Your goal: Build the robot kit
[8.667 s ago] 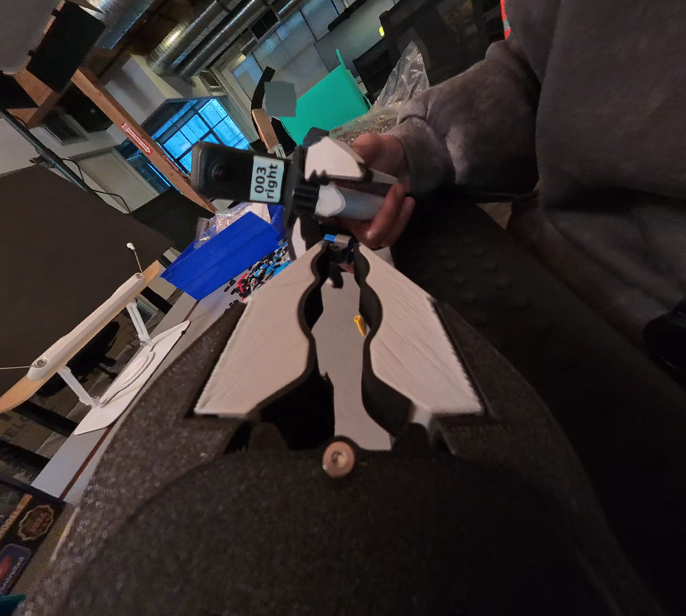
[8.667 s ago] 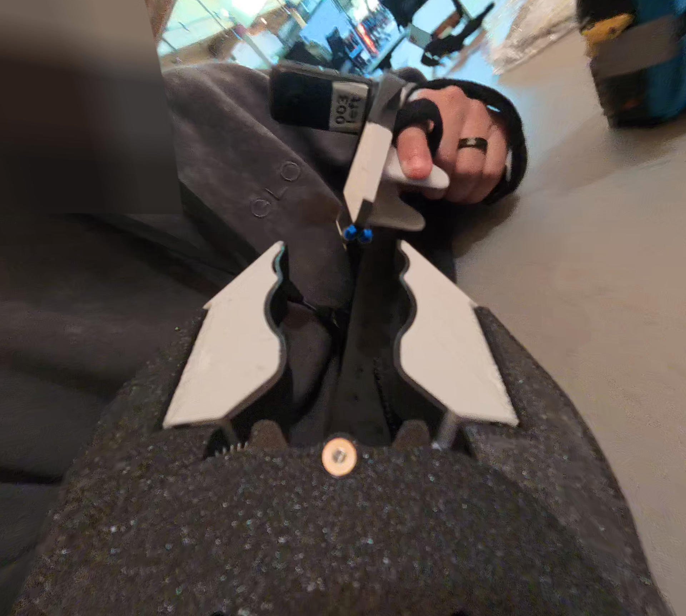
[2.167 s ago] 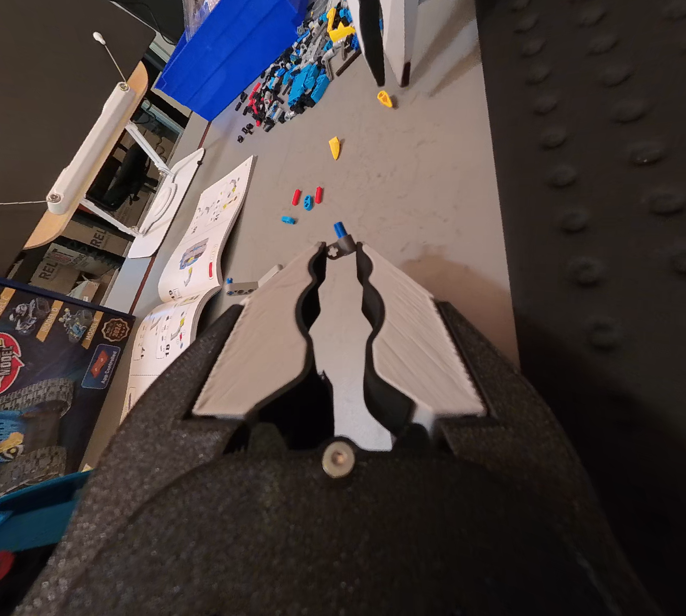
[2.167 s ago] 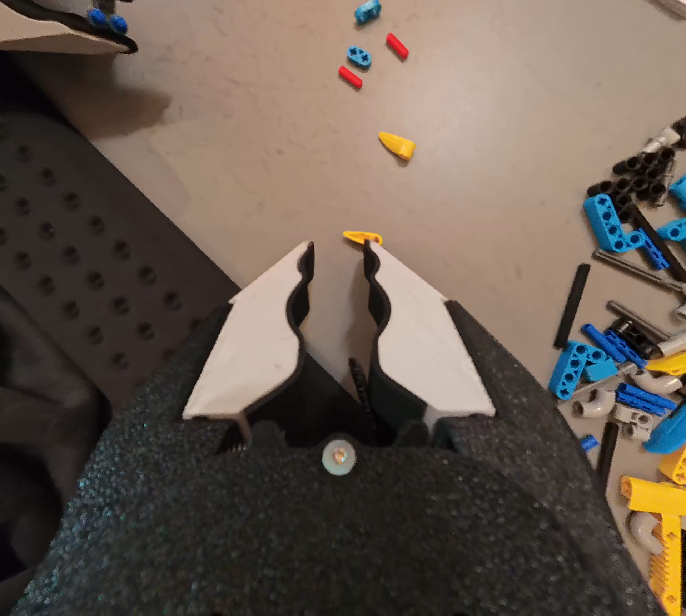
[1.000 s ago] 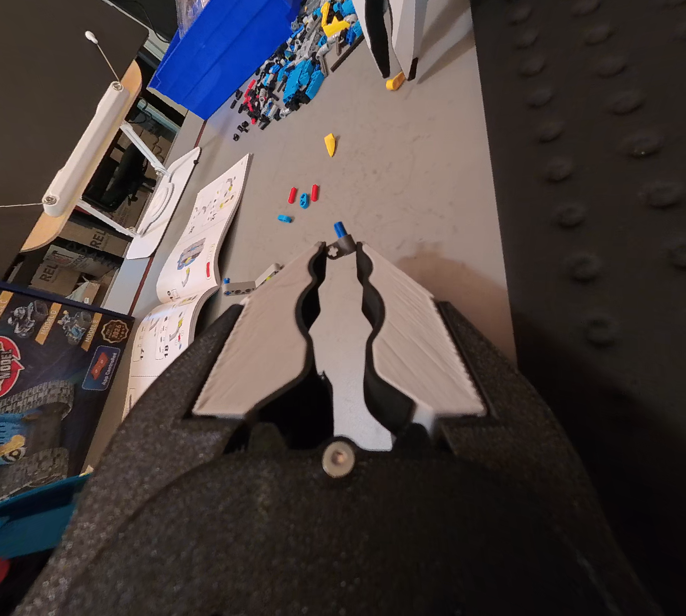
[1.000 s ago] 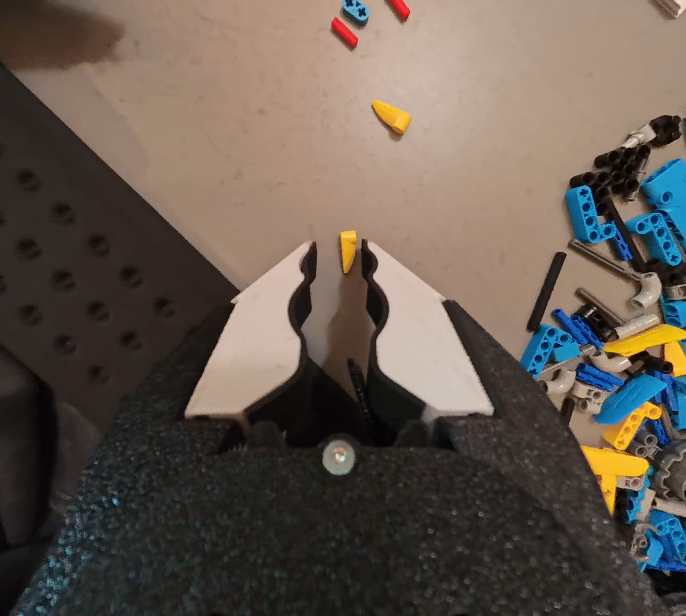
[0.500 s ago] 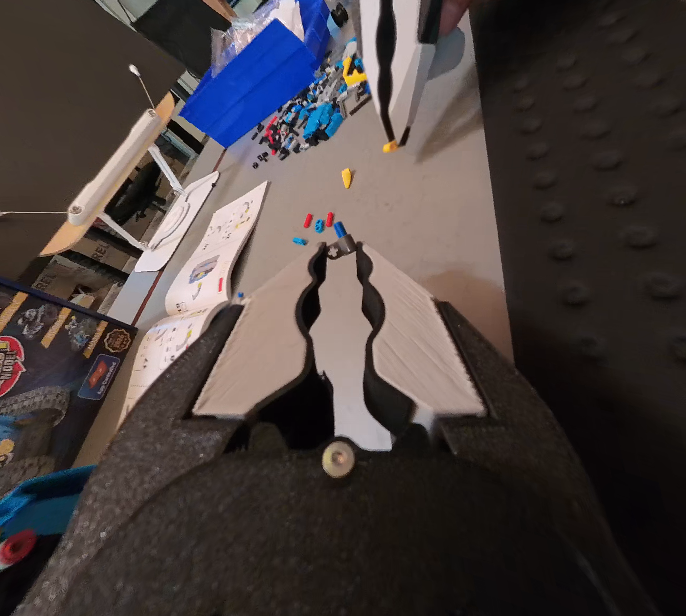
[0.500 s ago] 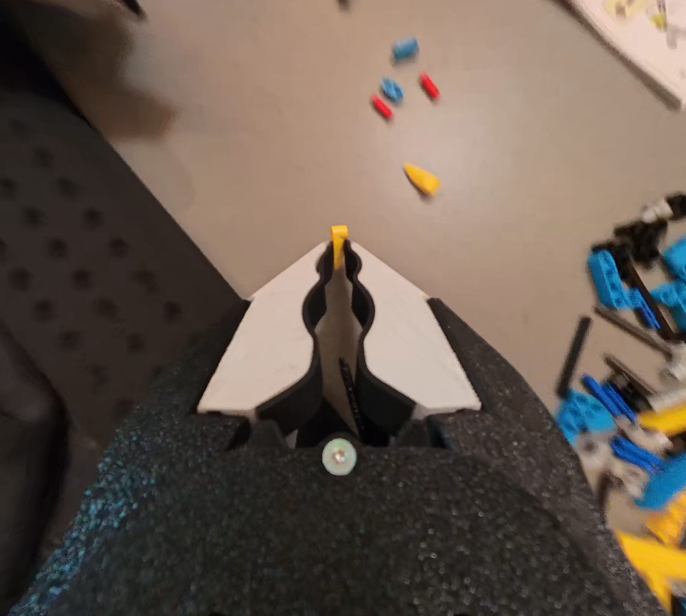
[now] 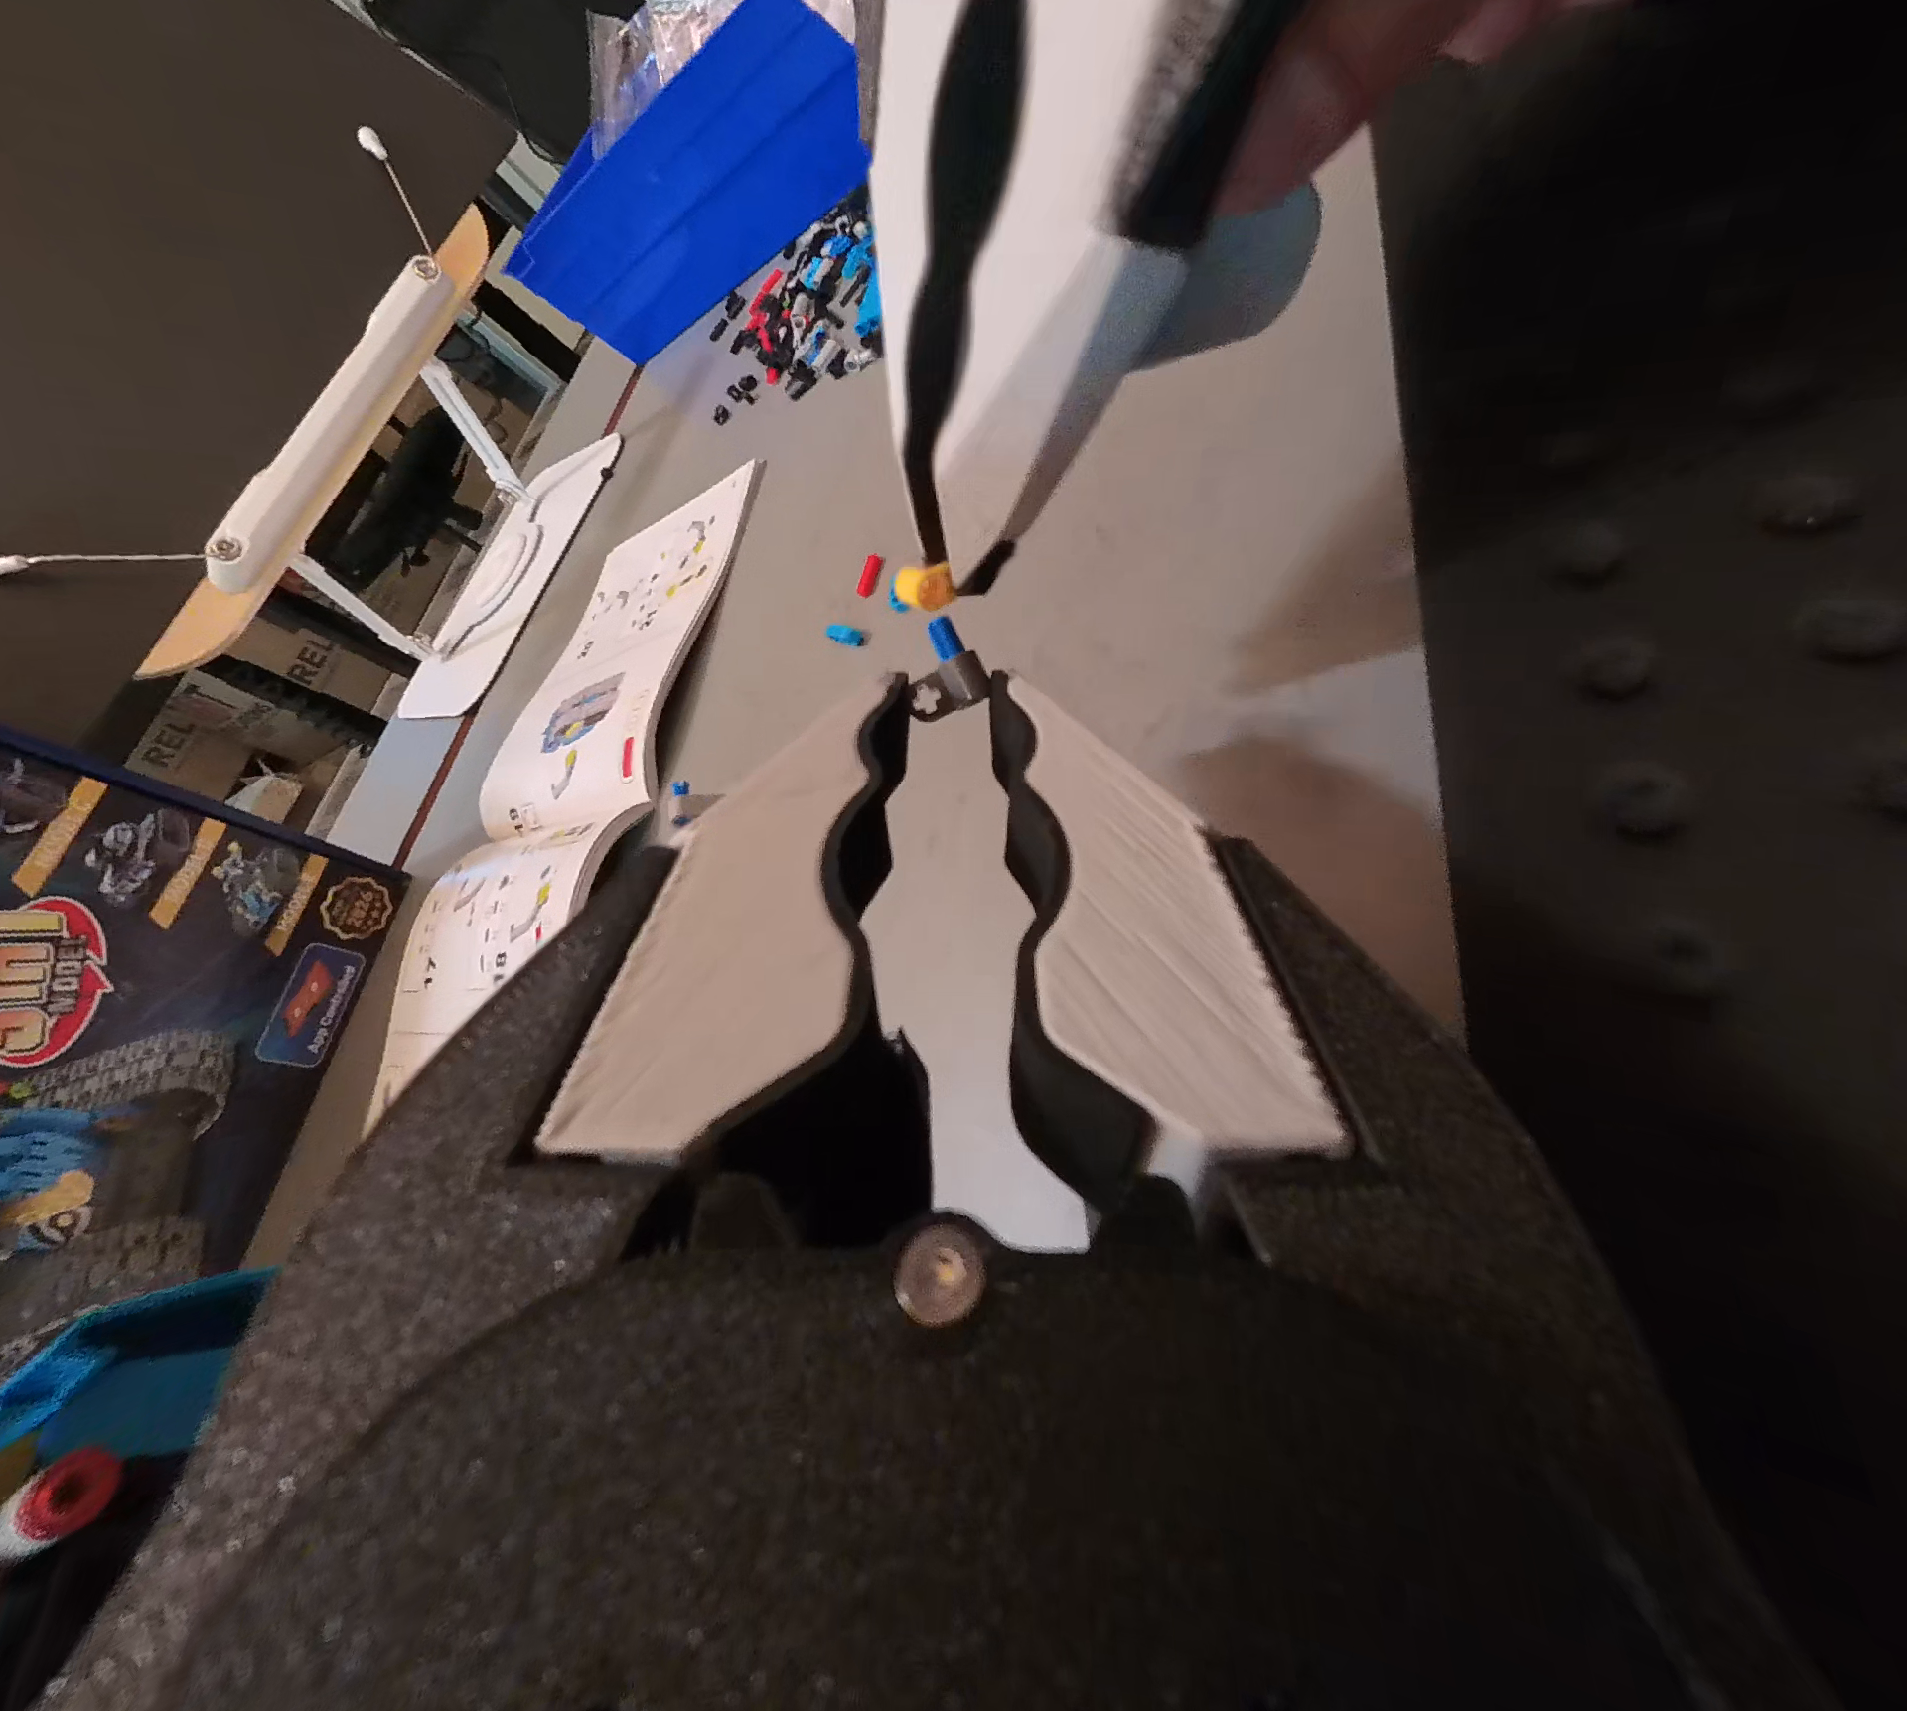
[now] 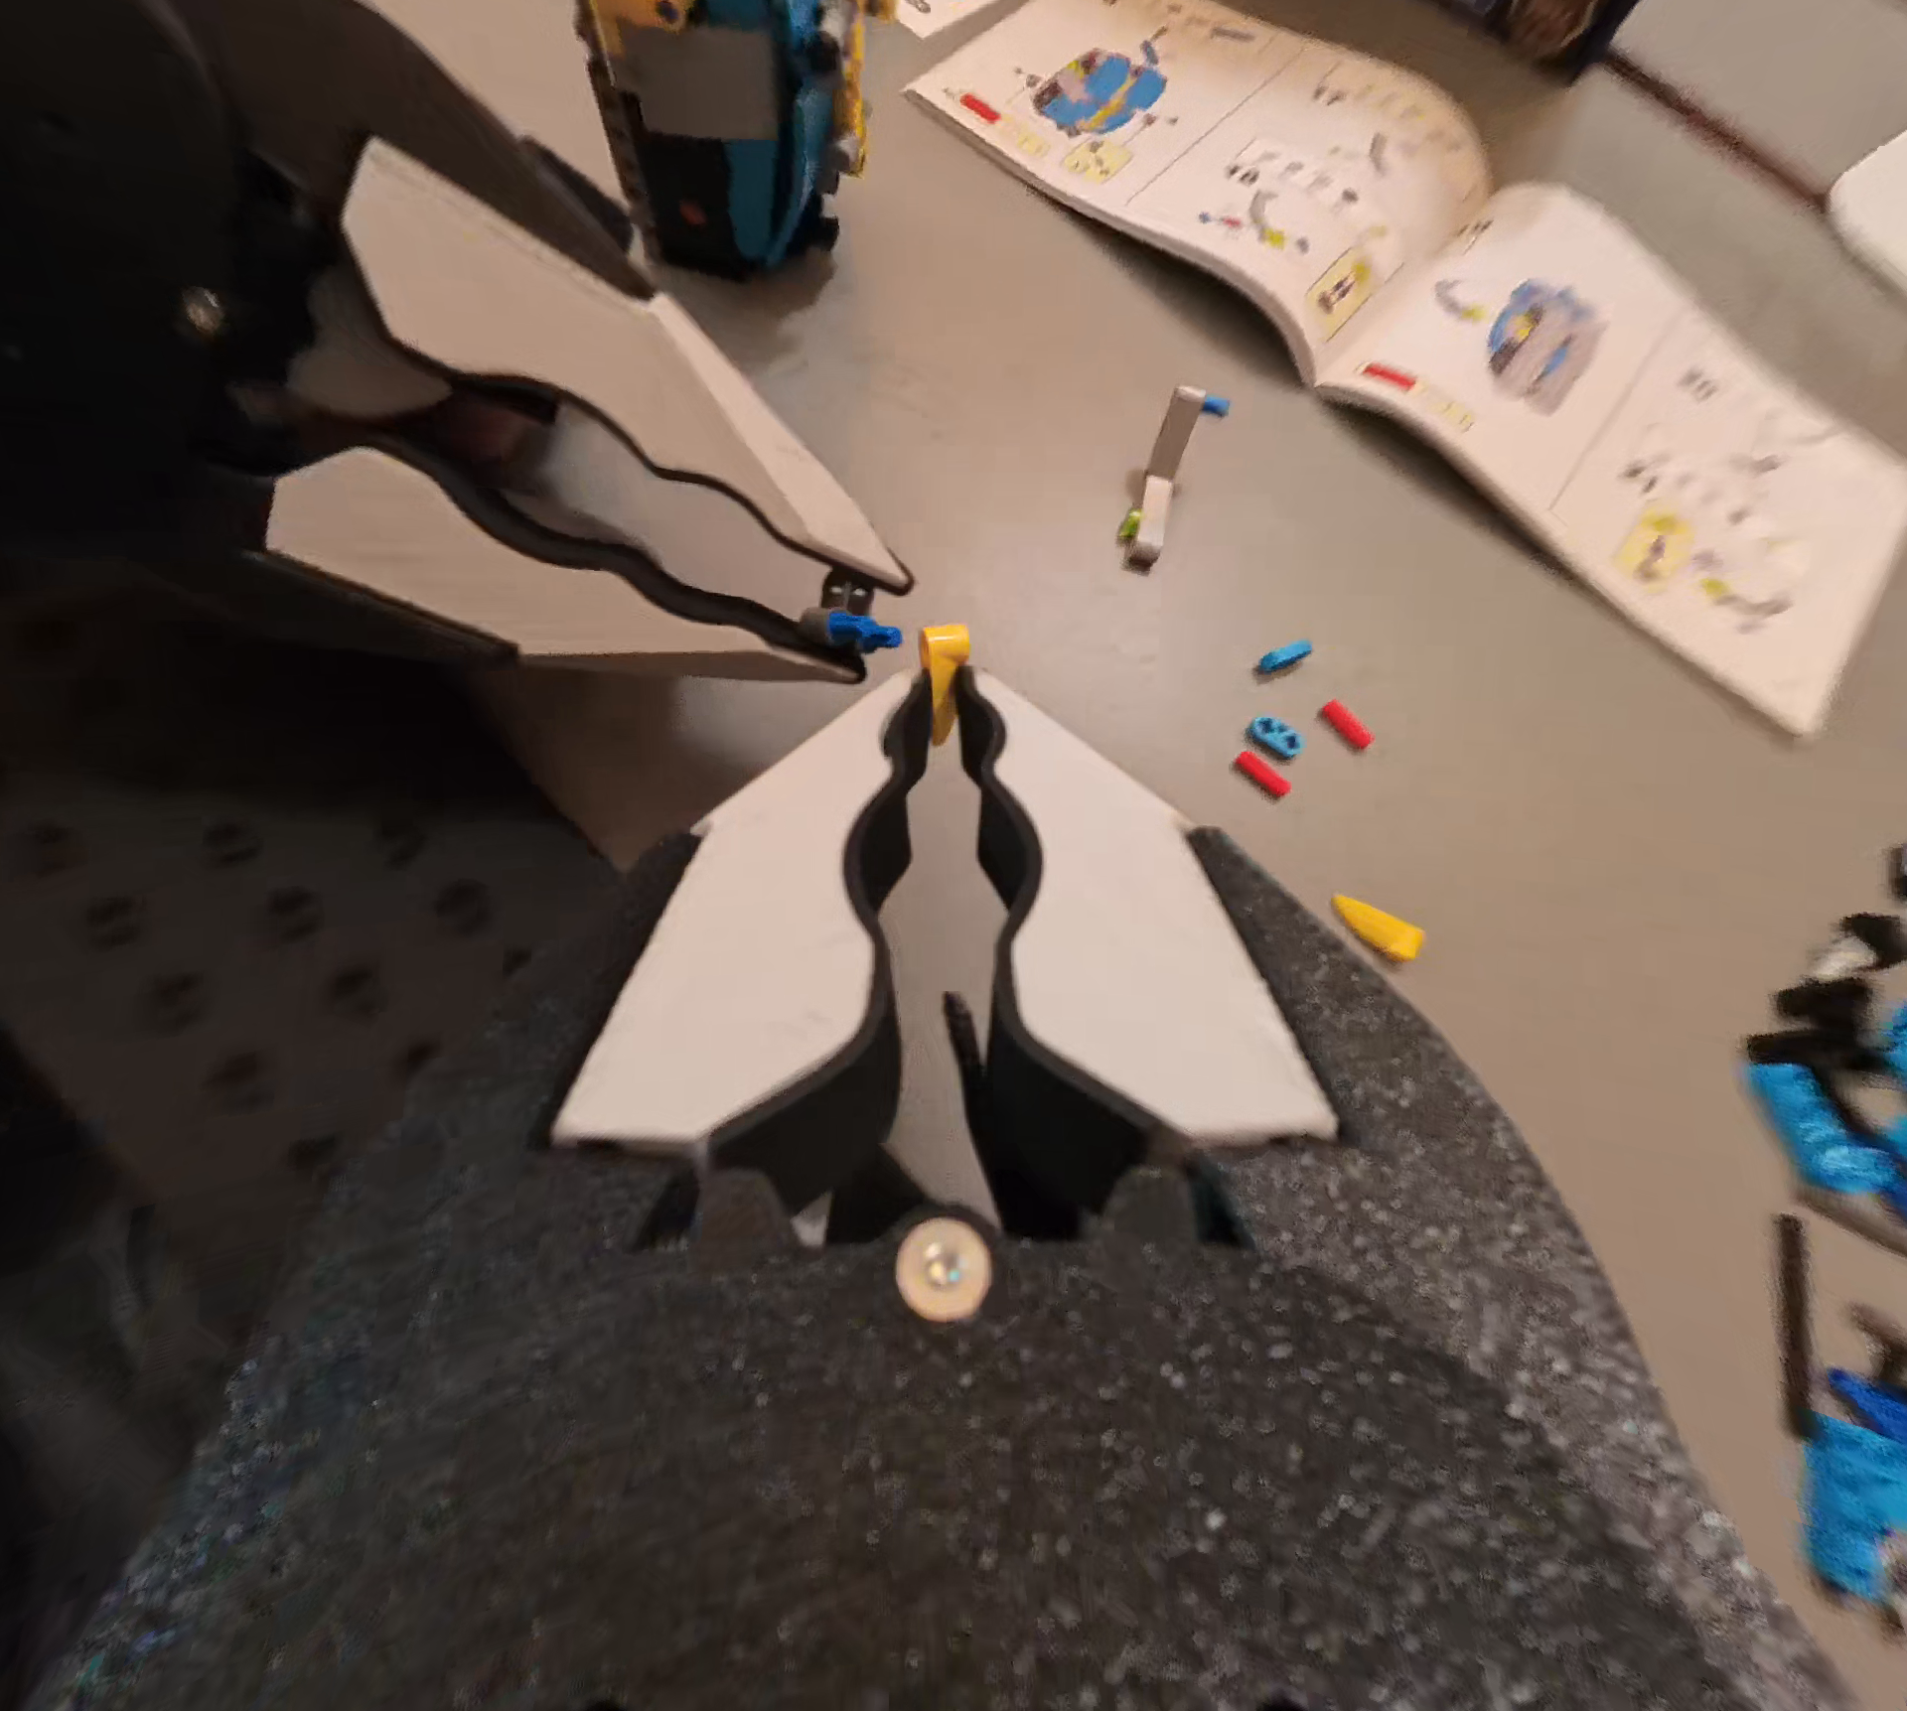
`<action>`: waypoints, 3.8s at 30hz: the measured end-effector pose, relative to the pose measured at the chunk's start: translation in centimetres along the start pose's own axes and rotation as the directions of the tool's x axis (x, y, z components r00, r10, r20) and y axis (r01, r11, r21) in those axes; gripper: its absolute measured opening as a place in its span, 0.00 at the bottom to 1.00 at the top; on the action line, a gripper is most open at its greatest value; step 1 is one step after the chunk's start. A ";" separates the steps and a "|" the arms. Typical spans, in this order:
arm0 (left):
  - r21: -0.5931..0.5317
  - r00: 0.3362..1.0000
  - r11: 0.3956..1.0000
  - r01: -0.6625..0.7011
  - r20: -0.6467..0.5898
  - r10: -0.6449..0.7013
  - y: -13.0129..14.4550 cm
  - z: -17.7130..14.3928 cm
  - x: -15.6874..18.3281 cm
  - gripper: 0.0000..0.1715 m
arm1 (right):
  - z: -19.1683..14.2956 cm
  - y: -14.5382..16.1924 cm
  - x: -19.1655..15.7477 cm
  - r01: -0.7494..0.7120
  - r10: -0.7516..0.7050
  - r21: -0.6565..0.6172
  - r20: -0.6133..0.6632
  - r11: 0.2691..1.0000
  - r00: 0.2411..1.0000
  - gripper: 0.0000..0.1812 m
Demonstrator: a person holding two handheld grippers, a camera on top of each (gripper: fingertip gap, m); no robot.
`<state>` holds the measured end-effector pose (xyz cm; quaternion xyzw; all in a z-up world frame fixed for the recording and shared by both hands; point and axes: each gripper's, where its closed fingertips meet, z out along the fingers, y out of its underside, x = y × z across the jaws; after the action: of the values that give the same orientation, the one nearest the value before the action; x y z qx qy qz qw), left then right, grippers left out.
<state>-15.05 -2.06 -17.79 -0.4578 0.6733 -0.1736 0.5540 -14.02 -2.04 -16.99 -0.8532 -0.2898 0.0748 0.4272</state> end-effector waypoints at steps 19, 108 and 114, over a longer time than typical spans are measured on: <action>-0.061 1.000 0.998 0.028 -0.006 -0.029 1.2 0.5 -0.1 0.09 | 0.9 -0.2 -1.0 0.319 -0.328 -0.081 -0.271 0.944 0.905 0.03; -0.103 0.996 0.994 -0.048 -0.078 0.040 2.0 1.0 1.6 0.09 | -0.8 7.3 2.7 0.153 -0.094 -0.210 0.264 0.966 0.960 0.00; -0.101 0.996 0.994 -0.049 -0.077 0.041 2.0 1.0 1.6 0.09 | -0.1 7.5 3.2 0.096 -0.044 -0.192 0.259 0.977 0.965 0.00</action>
<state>-14.98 -2.03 -20.49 -0.4636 0.7118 -0.1429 0.5079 -8.17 -3.84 -22.33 -0.8650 -0.3780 0.1381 0.2998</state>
